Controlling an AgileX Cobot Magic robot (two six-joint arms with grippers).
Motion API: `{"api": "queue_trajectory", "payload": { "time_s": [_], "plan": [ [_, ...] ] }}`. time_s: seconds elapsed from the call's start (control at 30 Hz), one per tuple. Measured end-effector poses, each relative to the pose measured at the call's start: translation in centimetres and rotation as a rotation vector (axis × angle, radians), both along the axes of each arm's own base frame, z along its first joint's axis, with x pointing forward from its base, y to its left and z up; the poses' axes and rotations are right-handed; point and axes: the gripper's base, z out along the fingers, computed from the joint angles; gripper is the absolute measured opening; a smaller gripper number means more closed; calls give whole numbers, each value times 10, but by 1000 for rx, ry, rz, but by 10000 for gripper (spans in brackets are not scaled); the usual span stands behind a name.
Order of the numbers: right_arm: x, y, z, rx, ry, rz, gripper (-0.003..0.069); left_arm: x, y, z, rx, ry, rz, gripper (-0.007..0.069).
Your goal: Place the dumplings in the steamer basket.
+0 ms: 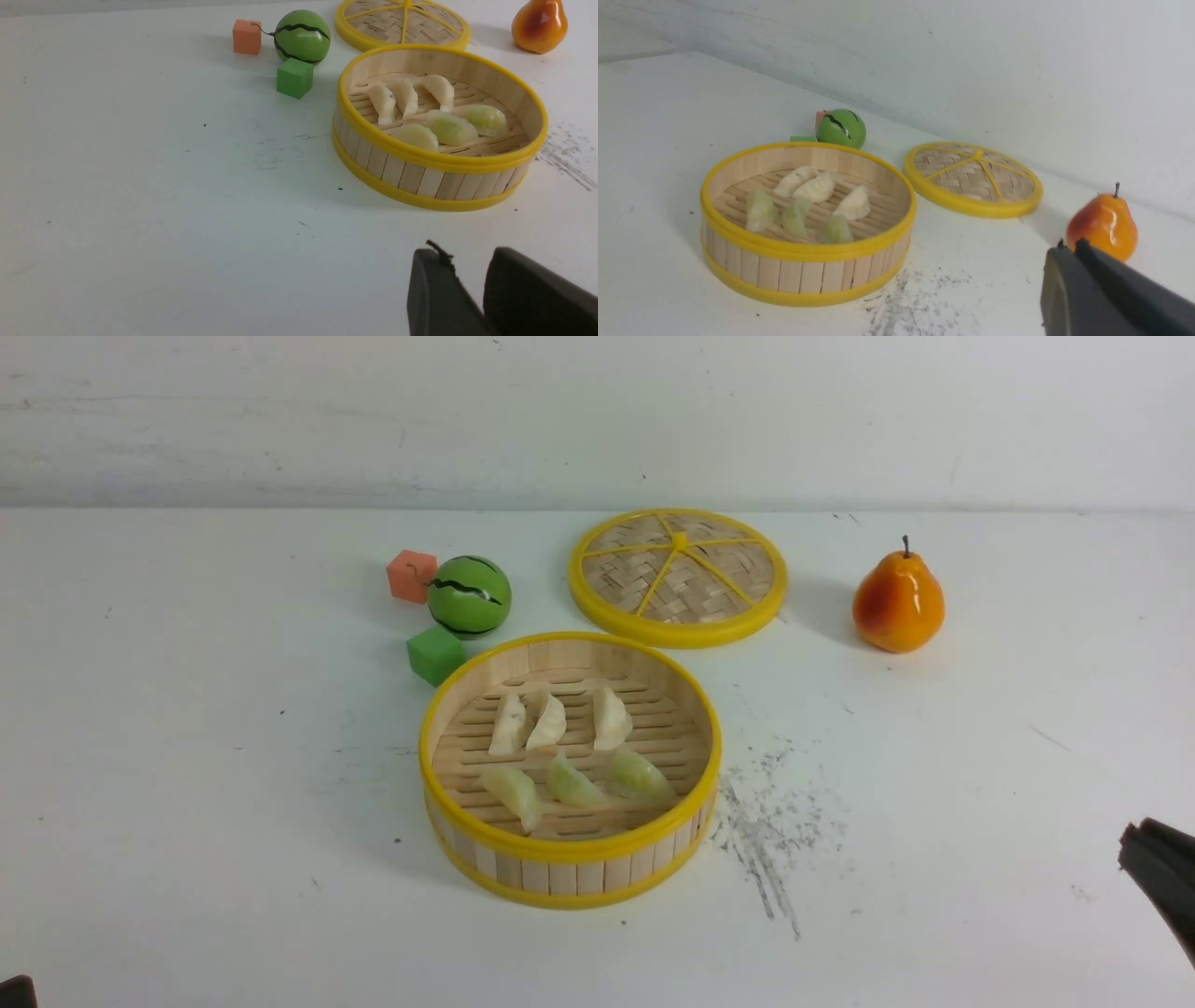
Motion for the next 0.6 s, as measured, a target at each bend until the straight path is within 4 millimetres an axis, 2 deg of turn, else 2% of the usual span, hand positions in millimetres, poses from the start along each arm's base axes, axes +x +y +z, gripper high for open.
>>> {"api": "queue_trajectory", "payload": {
  "time_s": [0.23, 0.33, 0.47, 0.6],
  "plan": [
    [-28, -23, -33, 54, -106, -173, 20, 0, 0, 0, -2, 1, -1, 167],
    [-36, -31, -36, 58, -144, -264, 23, 0, 0, 0, -2, 1, -1, 171],
    [-37, -35, -41, 86, -95, -328, 31, 0, 0, 0, -2, 1, -1, 175],
    [-36, -36, -52, 146, 50, -350, 37, 0, 0, 0, -2, 1, -1, 178]
  ]
}}
